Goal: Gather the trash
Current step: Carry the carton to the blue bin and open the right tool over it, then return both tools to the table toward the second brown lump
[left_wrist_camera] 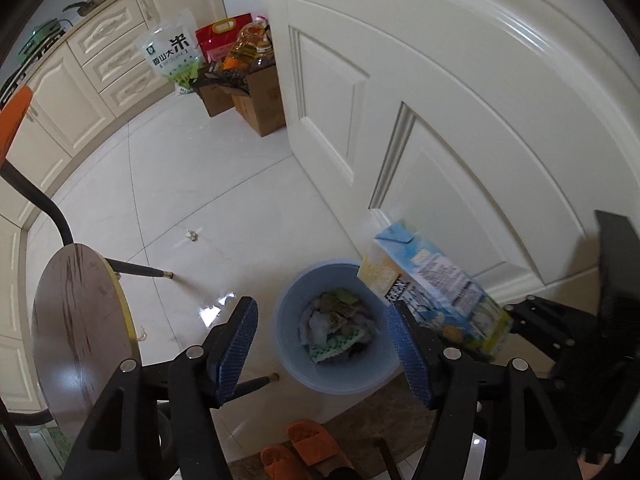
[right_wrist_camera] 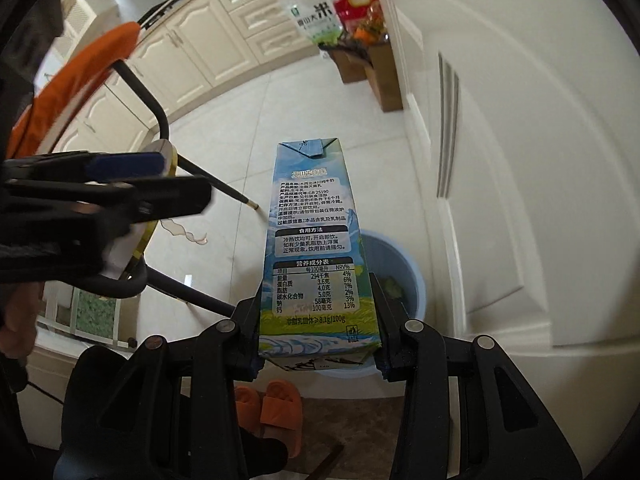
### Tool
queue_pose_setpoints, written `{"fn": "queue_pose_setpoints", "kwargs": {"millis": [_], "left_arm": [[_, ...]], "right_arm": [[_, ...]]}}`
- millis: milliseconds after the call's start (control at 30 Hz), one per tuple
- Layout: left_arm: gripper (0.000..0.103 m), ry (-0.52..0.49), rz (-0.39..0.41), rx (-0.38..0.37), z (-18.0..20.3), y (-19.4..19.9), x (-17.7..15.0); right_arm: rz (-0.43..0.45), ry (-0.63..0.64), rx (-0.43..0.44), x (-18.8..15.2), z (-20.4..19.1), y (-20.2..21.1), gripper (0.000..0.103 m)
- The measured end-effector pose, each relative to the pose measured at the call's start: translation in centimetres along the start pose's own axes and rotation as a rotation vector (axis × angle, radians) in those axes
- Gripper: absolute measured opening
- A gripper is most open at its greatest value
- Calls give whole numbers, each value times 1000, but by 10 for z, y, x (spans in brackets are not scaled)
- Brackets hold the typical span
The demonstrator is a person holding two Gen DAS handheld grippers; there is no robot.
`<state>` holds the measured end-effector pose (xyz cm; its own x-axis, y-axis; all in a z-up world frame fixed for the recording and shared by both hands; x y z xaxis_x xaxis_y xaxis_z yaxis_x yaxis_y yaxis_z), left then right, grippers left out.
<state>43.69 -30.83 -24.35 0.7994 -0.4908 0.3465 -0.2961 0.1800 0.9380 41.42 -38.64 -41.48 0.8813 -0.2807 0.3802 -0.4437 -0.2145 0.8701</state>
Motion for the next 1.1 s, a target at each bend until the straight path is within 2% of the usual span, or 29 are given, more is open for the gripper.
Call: {"fn": "queue_pose_setpoints", "kwargs": {"millis": [100,133,300,333,467,600,633,767,867,967,1067,1100], "left_arm": [[63,-2,14,7,-2,11,-5],[63,-1,19,7,-5,13,-8],[63,12,59,-3,-11,34,-15],[63,16,70,-2,-14,40,-16],[63,33,153,1,-21,82,-27],[67,66,270,17,-41,139,-42],[69,75,294,21,-46,152,-45],[76,122,397,40,-85,207,-67],[77,152,438,95,-117,236,-80],[77,180,474,162,-154,258,-92],[81,224,495,195,-187,271,-99],[81,241,507,229,-206,275,-99]], "right_arm": [[-8,-32,-3,-3,1,-4,49],[-12,-33,-8,1,-3,-8,58],[14,-7,0,5,-22,5,61],[24,-2,-2,10,-25,7,65],[106,28,-11,26,-55,47,83],[225,97,-15,44,-99,104,94],[258,117,-18,49,-112,118,102],[339,217,3,67,-171,153,103],[361,287,28,82,-214,161,103],[367,340,59,103,-259,157,103],[355,394,85,125,-299,144,103],[351,407,90,127,-309,138,103]]}}
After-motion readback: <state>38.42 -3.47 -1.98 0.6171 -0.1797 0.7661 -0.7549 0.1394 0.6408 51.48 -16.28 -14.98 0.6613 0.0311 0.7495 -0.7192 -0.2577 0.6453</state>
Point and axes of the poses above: each gripper's, at about its wrist camera, not at the fingertips, and y roughly against the way its jaws point, z to its right, x to its top, the point moved 2 cm from there along -y, roughly the way its jaws point, and after that the axes turned 3 degrees about y, right-handed, at the moved point
